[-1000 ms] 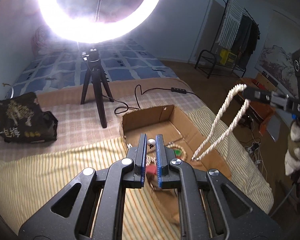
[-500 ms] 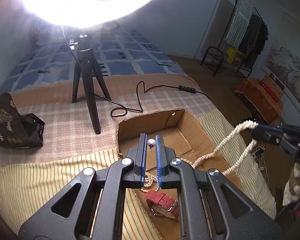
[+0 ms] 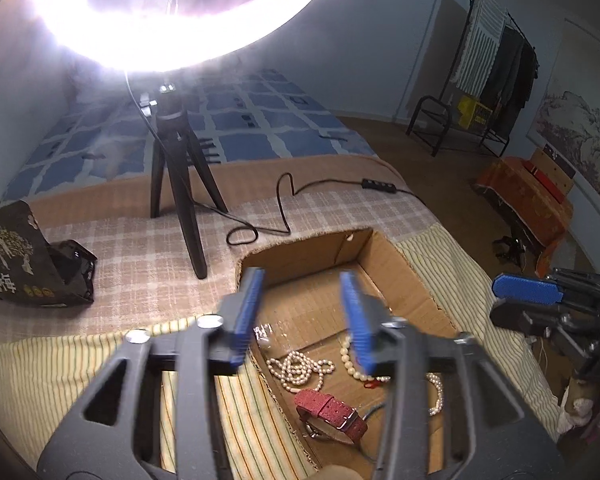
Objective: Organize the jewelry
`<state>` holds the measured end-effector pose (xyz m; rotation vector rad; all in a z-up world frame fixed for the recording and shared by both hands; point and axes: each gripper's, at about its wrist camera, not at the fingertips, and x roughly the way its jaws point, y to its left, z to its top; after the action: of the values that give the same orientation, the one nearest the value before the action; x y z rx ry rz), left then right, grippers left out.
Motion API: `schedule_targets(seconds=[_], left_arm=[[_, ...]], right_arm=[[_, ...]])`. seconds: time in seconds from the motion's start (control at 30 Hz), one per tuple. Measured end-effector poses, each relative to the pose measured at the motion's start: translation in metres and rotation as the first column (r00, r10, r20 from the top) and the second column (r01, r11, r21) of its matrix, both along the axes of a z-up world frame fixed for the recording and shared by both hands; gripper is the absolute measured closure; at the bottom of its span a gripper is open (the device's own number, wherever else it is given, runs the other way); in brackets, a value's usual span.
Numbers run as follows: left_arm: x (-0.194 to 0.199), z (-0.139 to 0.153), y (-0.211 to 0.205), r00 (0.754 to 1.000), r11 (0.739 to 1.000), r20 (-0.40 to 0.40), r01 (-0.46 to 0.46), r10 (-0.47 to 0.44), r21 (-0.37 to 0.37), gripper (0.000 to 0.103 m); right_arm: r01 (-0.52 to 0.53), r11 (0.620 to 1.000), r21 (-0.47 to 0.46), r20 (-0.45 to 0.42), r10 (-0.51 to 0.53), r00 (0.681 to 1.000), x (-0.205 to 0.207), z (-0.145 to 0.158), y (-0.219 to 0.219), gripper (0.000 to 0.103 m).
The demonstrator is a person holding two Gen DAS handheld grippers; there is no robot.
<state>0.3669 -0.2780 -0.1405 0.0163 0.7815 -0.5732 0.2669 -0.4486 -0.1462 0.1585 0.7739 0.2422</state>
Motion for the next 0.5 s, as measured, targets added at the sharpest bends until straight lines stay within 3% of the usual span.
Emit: schedule_targets(seconds=[0.07, 0.17, 0.27, 0.4, 0.5], left_arm=[[-0.001, 0.002, 0.001, 1.000, 1.000, 0.005, 0.001, -0.001, -0.001, 0.058], [-0.001, 0.004, 0.001, 1.000, 1.000, 0.008, -0.004, 0.004, 0.002, 0.055], [-0.004, 0.007, 0.003, 1.000, 1.000, 0.021, -0.011, 0.011, 0.004, 0.042], [-0.008, 0.011, 0.003, 0.999, 1.000, 0.030, -0.011, 0.011, 0.014, 0.038], [-0.012, 0.014, 0.004, 0.999, 1.000, 0.038, -0.010, 0.010, 0.013, 0.029]], right_arm=[[0.010, 1.000, -0.018, 0.005, -0.010, 1.000, -0.002, 0.001, 0.002, 0.042], [0.039, 0.998, -0.056, 0.011, -0.038, 0.999, -0.006, 0.002, 0.004, 0.026], [0.069, 0.995, -0.073, 0.013, -0.068, 0.998, -0.010, 0.002, 0.004, 0.015], [0.120, 0.987, -0.111, 0.025, -0.117, 0.993, -0.014, 0.004, 0.002, 0.005], [0.152, 0.980, -0.126, 0.037, -0.148, 0.988, -0.017, 0.006, 0.002, 0.001]])
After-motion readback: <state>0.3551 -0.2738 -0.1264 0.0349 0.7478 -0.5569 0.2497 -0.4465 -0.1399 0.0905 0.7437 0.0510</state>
